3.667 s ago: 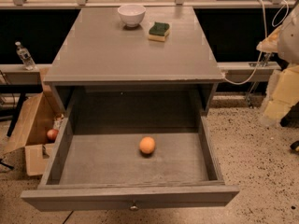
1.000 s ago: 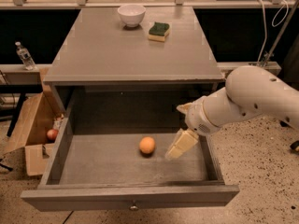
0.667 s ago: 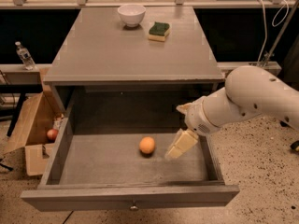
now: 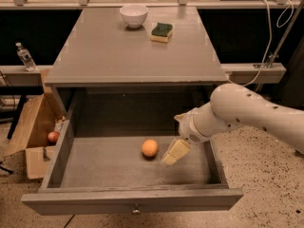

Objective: Pick orange from top drawer and place on counter

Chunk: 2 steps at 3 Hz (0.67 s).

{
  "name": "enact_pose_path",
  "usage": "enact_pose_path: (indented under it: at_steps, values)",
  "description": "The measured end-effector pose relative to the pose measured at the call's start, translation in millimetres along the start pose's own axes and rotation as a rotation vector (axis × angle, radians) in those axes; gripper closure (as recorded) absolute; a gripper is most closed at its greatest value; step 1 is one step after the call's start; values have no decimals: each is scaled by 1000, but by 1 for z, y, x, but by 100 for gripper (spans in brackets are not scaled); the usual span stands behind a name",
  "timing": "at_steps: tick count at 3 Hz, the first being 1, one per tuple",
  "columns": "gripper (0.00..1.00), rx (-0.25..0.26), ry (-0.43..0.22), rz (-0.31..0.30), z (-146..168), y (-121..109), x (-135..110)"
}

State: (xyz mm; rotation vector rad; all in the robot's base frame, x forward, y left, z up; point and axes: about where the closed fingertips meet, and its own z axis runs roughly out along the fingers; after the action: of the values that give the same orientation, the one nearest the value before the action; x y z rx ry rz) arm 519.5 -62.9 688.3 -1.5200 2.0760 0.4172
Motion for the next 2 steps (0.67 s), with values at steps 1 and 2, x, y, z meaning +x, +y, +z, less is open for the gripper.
enact_pose_path:
  at_steps: [1, 2]
  values:
    - [0, 17, 14, 4, 31, -5, 8]
    - [0, 19, 11, 3, 55, -8, 11]
